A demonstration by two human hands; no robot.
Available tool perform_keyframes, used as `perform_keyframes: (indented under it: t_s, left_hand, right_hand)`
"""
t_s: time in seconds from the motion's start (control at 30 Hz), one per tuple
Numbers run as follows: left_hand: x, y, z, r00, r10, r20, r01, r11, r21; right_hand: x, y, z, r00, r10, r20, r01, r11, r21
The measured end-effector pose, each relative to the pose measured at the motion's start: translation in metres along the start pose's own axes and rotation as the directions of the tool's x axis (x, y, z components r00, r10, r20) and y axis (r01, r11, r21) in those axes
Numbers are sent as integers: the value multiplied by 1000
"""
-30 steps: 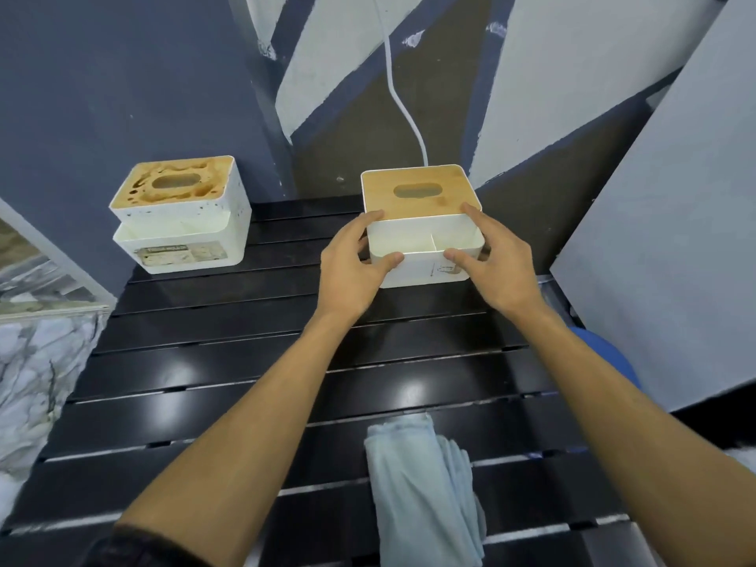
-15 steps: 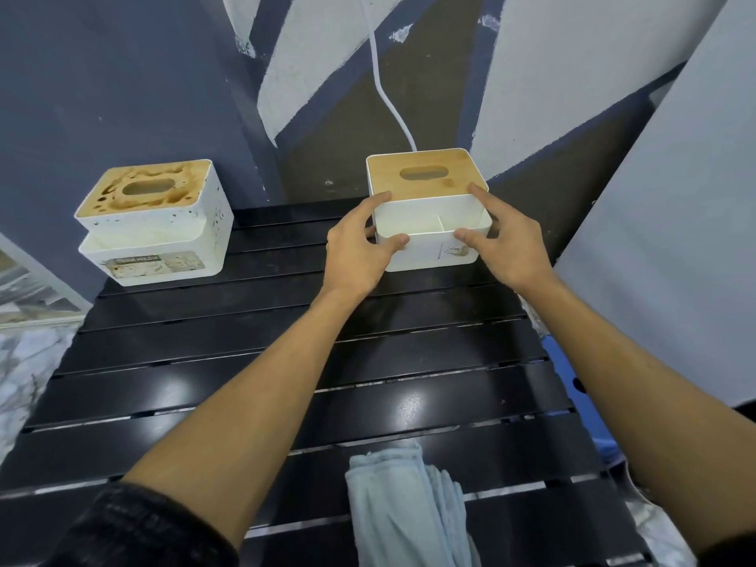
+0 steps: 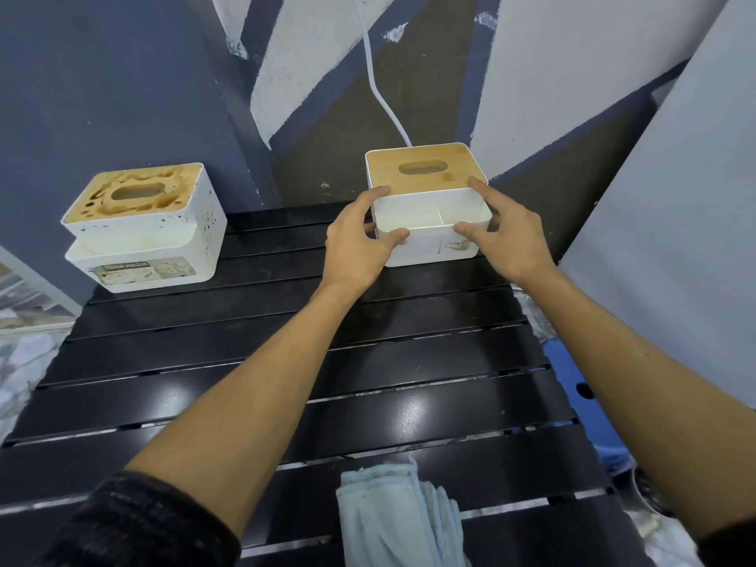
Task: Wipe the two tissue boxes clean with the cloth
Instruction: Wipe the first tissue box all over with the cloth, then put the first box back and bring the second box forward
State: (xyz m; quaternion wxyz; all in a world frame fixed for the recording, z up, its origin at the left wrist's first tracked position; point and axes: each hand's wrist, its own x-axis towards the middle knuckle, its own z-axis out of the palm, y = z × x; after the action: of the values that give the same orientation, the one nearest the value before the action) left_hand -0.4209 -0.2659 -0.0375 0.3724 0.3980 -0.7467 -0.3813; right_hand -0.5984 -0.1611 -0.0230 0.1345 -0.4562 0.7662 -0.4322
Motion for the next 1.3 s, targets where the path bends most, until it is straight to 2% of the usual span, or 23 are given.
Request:
perform_keyframes:
  t_s: [0.53,0.63,0.77,0.9,1.13,1.3]
  left_hand:
    - [0,-6,1,999,6,48,-6,1000,-5]
    - [-3,-5,0,999,-9,45,9,1000,14]
    - [-10,-1,-12,999,23,29,-27,987,156]
    - [-22,0,-33,997,47,63,-65,943,327]
    - [-50,-1,-87,989,71,128,-131,824,551]
    - [-60,-13,-139,994,58,97,-105,790,604]
  right_hand:
    - [-2,1,2,1000,-5,10,5,1000,27]
    - [-3,-1,1,999,-36,4,36,999,-41]
    - [-8,-9,-1,996,-86,21,89,973,-215]
    - [-17,-20,-2,982,-188,28,181,884,-431]
    - [-41,-70,23,945,-279,169,326,788,-523]
    - [-53,-109,67,920,-307,243,386,814,-434]
